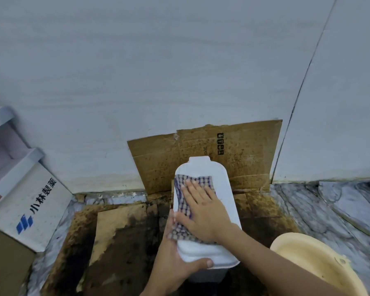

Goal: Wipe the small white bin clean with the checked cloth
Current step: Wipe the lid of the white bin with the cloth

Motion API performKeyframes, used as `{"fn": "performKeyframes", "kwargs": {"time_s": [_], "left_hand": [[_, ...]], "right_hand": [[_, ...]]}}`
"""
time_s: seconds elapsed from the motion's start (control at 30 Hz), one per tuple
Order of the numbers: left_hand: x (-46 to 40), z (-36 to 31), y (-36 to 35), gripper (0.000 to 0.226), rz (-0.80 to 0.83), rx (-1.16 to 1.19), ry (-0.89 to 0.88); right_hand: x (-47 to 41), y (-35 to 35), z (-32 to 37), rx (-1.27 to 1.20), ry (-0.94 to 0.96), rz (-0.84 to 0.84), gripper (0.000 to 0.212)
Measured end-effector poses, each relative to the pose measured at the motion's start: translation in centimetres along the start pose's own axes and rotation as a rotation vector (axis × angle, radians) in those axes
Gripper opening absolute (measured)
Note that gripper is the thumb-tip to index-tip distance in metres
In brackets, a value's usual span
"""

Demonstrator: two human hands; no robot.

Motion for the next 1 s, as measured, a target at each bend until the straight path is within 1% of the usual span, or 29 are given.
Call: {"fn": "performKeyframes", "kwargs": {"time_s": [0.07, 0.13, 0.2, 0.23, 0.3, 0.4, 0.47, 0.53, 0.57, 0.63, 0.67, 0.73, 0.87, 0.93, 1.0], "left_hand": [[-0.2, 0.2, -0.4, 0.153, -0.012, 0.062, 0.027], [-0.3, 0.0, -0.8, 0.157, -0.031, 0.036, 0.017], [-0.3, 0.3, -1.0, 0.152, -0.010, 0.017, -0.034], [-0.3, 0.2, -0.9, 0.150, -0.009, 0.025, -0.032], [-0.3, 0.5, -0.5, 0.154, -0.019, -0.013, -0.027], [-0.6, 0.8, -0.6, 0.151, -0.049, -0.061, -0.035], [-1.3, 0.4, -1.1, 0.145, -0.036, -0.045, -0.038], [-1.3, 0.8, -1.2, 0.122, -0.032, -0.009, -0.034], [-1.2, 1.2, -1.1, 0.115, -0.047, -0.011, -0.025], [-0.5, 2.4, -0.5, 0.136, -0.037, -0.045, -0.037], [-0.3, 2.6, -0.6, 0.142, -0.029, -0.061, -0.046], [-0.1, 2.1, -0.5, 0.145, -0.021, -0.052, -0.044], [-0.6, 0.7, -0.8, 0.148, -0.021, -0.006, -0.035], [-0.5, 0.3, -0.6, 0.147, -0.017, 0.003, -0.031], [-0.6, 0.3, -0.4, 0.150, -0.012, -0.009, -0.031]], "right_hand": [[3.5, -0.8, 0.1, -0.053, 0.086, -0.023, 0.082], [4.3, -0.5, -1.9, -0.024, 0.087, 0.000, 0.081], [2.2, 0.7, -4.1, 0.052, 0.009, 0.001, 0.083], [0.3, 1.2, -5.0, 0.079, -0.046, 0.006, 0.082], [-3.9, 1.5, -5.6, 0.100, -0.124, 0.038, 0.075], [-7.5, 0.9, -4.0, 0.050, -0.132, 0.035, 0.069], [-6.5, 0.5, -2.8, 0.028, -0.066, 0.019, 0.067], [-2.8, 0.1, -1.4, 0.006, 0.071, 0.007, 0.066], [-0.4, -0.1, -1.0, -0.018, 0.138, 0.009, 0.065], [3.8, -0.1, -1.3, -0.053, 0.195, 0.045, 0.063], [5.0, 0.1, -2.2, -0.045, 0.187, 0.064, 0.063], [5.2, 0.9, -4.4, 0.015, 0.130, 0.064, 0.063], [-1.5, 2.1, -7.7, 0.030, -0.114, 0.042, 0.066], [-5.3, 2.0, -7.2, 0.052, -0.202, 0.066, 0.067], [-7.2, 1.5, -5.1, 0.076, -0.194, 0.054, 0.067]]}}
Point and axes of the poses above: each hand's wrist, its own x-axis away from the middle knuckle, its own y-axis out of the back of the hand, z = x × y, the point moved 2 cm from there along -x, towards the middle knuckle, and after that the axes turned 1 degree about y, right-handed, at the moved point
